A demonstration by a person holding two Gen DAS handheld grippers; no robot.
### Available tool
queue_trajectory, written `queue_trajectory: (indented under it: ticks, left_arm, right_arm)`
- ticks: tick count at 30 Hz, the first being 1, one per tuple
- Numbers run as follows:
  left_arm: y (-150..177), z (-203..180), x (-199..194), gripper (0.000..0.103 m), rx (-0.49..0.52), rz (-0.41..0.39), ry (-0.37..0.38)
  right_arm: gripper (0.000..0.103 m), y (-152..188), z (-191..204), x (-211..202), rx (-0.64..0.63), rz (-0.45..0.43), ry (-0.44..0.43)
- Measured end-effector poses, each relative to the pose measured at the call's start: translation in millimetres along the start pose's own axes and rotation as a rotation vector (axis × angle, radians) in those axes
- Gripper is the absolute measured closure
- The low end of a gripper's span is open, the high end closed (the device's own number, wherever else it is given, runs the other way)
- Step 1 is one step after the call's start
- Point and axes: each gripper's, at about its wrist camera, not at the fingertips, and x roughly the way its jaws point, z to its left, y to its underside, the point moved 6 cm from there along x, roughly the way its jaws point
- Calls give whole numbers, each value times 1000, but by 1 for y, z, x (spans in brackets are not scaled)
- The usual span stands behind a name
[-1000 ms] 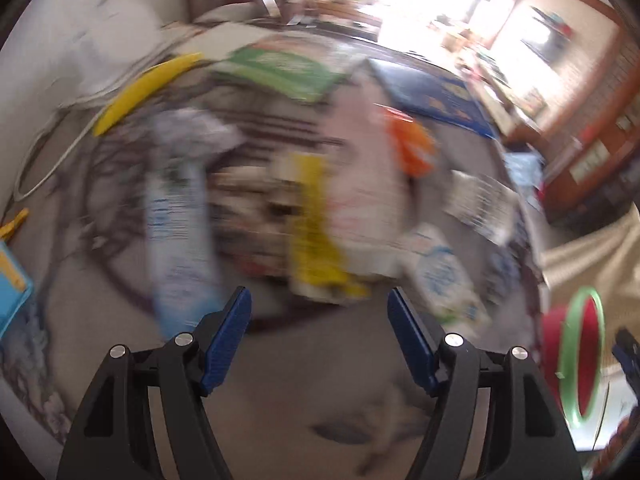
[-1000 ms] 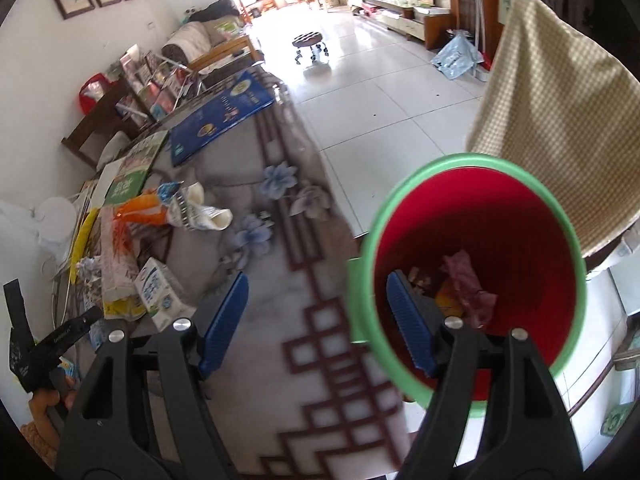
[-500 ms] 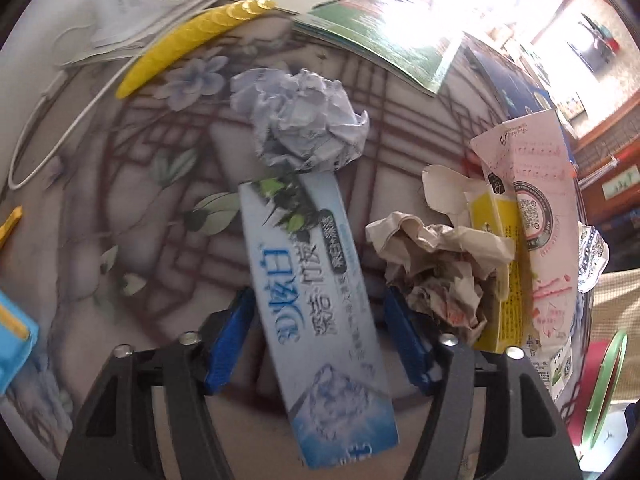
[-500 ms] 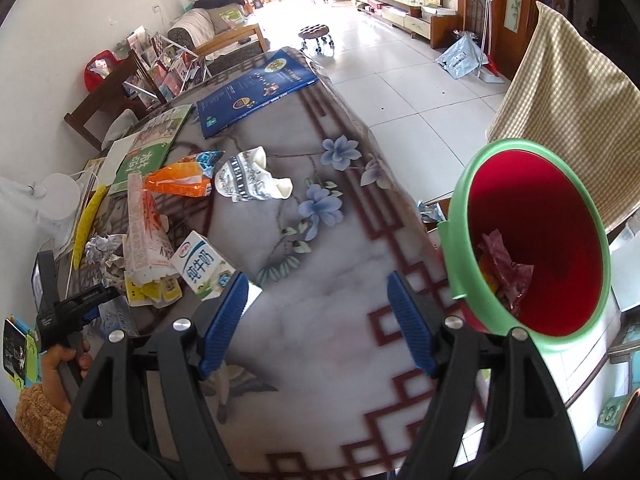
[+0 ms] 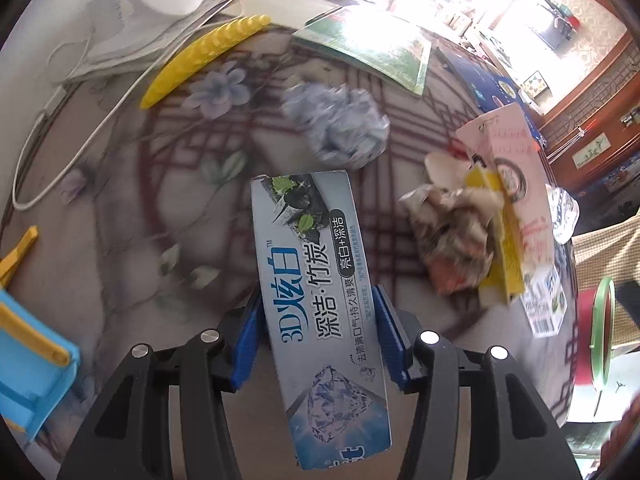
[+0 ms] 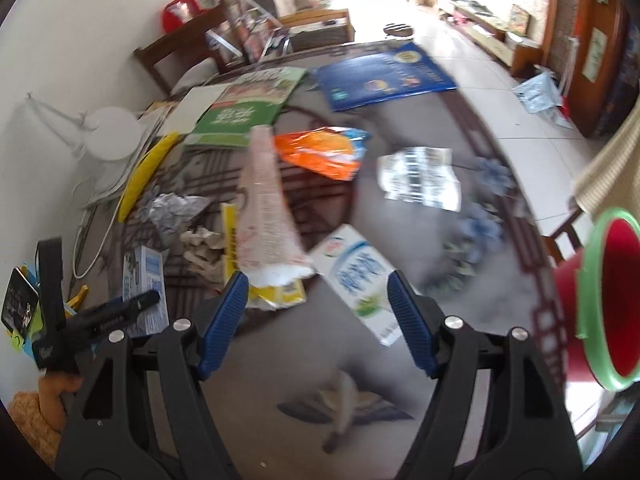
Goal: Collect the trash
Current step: 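Grasp the toothpaste box with the left tool while the right tool reaches for the white paper bag, then lift the white toothpaste box with the left tool while the right tool lifts the pink-and-white carton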
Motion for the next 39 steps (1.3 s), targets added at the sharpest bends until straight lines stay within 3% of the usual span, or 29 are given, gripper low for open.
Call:
queue_trajectory:
  ticks: [4,11,30,32,35,39]
  left_arm:
    - [15,13,-3,53,-20,42,36]
    - [22,18,-11,53,-1,34,62]
    - [5,26,-9,52,-16,27,111]
    - [5,27,-8,52,-19,32,107]
    - [6,27,-5,52,-22,40,104]
    - [7,26,-4,52,-21,45,101]
  right_arm:
    - [33,-16,15,36,20,35,-12]
    - [33,-37,40,79,-22,91,-15]
    - [31,-39,56,117,-32,173,14]
    - [35,-39,57,116,-38,167,14]
    - [49,-39,58,115,-52,165,14]
    - [53,-37,57,112,-58,162,6]
